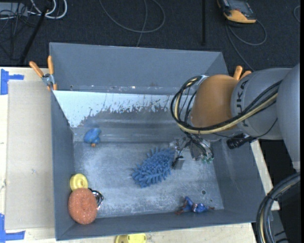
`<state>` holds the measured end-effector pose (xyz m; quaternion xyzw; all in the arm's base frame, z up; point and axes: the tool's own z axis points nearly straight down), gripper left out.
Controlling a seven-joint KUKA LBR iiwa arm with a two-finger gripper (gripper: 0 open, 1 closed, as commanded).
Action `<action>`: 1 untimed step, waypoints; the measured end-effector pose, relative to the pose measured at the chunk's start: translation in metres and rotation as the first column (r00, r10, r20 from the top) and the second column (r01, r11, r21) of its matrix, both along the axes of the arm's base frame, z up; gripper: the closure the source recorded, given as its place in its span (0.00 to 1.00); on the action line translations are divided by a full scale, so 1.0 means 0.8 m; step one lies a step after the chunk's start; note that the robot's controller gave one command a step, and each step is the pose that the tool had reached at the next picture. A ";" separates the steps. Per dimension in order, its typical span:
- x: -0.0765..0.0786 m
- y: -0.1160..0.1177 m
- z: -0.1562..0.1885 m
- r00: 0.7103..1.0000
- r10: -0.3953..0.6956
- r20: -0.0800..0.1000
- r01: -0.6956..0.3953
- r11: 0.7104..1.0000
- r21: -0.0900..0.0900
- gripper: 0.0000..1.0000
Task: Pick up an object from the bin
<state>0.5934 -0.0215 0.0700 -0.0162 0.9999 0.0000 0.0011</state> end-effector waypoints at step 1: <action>0.000 0.000 0.000 1.000 0.001 0.000 -0.001 1.000 0.000 1.00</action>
Offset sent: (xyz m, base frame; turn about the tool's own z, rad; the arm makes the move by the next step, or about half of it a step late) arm -0.0168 -0.0074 0.1337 -0.0428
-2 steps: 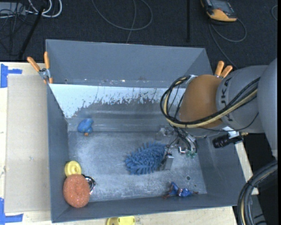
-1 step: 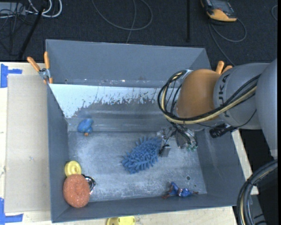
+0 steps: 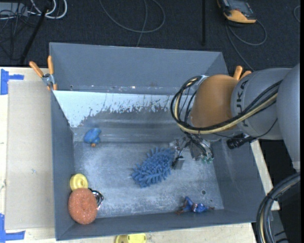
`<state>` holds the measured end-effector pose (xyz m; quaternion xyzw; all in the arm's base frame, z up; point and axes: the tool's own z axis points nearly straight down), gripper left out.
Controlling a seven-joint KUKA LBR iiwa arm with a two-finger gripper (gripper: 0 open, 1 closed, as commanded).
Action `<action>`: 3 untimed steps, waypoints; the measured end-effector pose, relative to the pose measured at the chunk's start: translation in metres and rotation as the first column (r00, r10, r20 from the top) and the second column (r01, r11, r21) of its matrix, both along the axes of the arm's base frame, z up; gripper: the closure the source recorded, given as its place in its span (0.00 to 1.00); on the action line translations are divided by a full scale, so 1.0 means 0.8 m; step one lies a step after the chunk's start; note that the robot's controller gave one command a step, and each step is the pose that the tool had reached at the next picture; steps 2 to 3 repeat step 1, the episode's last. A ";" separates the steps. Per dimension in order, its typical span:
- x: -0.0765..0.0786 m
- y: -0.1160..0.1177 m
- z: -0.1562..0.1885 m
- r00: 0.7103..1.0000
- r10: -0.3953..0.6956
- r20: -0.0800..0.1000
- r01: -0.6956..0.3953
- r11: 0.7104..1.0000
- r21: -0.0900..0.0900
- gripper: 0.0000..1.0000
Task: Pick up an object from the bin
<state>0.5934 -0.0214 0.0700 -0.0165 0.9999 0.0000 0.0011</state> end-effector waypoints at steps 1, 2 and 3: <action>-0.020 -0.008 0.167 0.999 0.041 -0.001 -0.041 0.999 0.000 1.00; -0.020 -0.008 0.167 0.999 0.041 -0.001 -0.041 0.999 0.000 1.00; -0.020 -0.008 0.167 0.999 0.041 -0.001 -0.041 0.999 0.000 1.00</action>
Offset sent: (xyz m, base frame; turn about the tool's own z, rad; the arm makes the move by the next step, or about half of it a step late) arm 0.0000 0.0000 0.0000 0.0000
